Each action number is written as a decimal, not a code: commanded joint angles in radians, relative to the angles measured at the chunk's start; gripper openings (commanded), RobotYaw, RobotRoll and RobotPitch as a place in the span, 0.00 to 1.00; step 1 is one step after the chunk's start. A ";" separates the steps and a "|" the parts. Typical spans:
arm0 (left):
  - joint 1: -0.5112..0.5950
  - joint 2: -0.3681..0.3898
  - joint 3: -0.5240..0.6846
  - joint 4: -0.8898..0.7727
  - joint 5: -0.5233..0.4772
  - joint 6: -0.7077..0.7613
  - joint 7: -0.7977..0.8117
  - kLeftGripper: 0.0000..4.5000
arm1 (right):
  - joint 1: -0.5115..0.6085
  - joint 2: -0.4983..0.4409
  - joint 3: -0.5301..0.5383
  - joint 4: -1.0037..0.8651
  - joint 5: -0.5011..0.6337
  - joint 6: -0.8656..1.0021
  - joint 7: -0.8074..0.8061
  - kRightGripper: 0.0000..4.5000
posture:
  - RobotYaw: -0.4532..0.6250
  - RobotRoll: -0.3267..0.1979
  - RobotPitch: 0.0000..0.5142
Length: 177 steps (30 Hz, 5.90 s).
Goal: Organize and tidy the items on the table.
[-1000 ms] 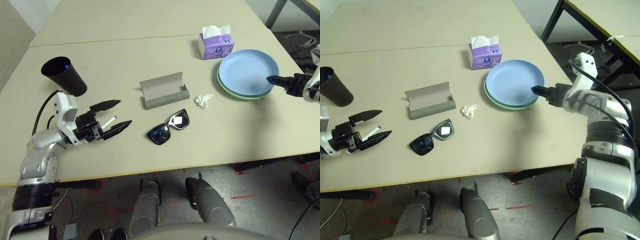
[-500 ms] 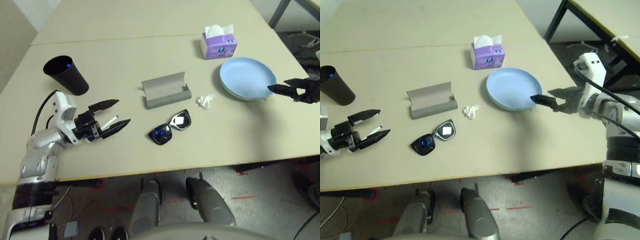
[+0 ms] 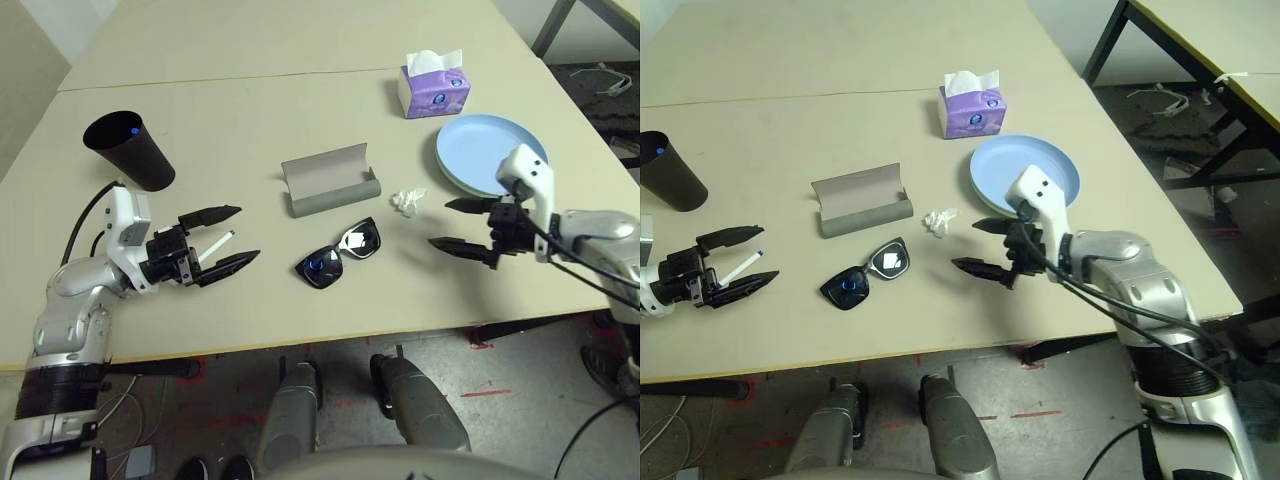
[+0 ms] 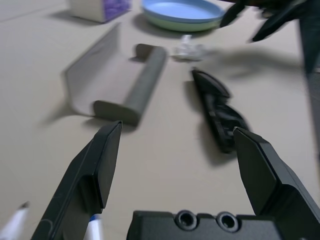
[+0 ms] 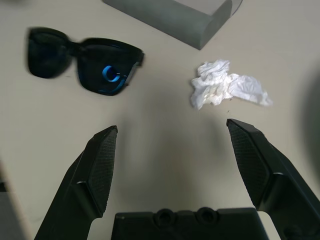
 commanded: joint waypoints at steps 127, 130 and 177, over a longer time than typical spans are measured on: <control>0.328 0.054 0.117 -0.220 -0.048 -0.006 0.004 1.00 | -0.530 0.299 0.616 0.263 -0.547 -0.564 0.287 1.00 | 0.32 0.62 0.45; 0.319 0.053 0.110 -0.217 -0.046 -0.005 0.008 1.00 | -0.523 0.297 0.613 0.269 -0.558 -0.568 0.300 1.00 | 0.32 0.62 0.45; 0.269 0.016 0.099 -0.180 -0.042 0.006 0.036 1.00 | -0.542 0.335 0.542 0.216 -0.549 -0.454 0.375 0.05 | 0.30 0.62 0.45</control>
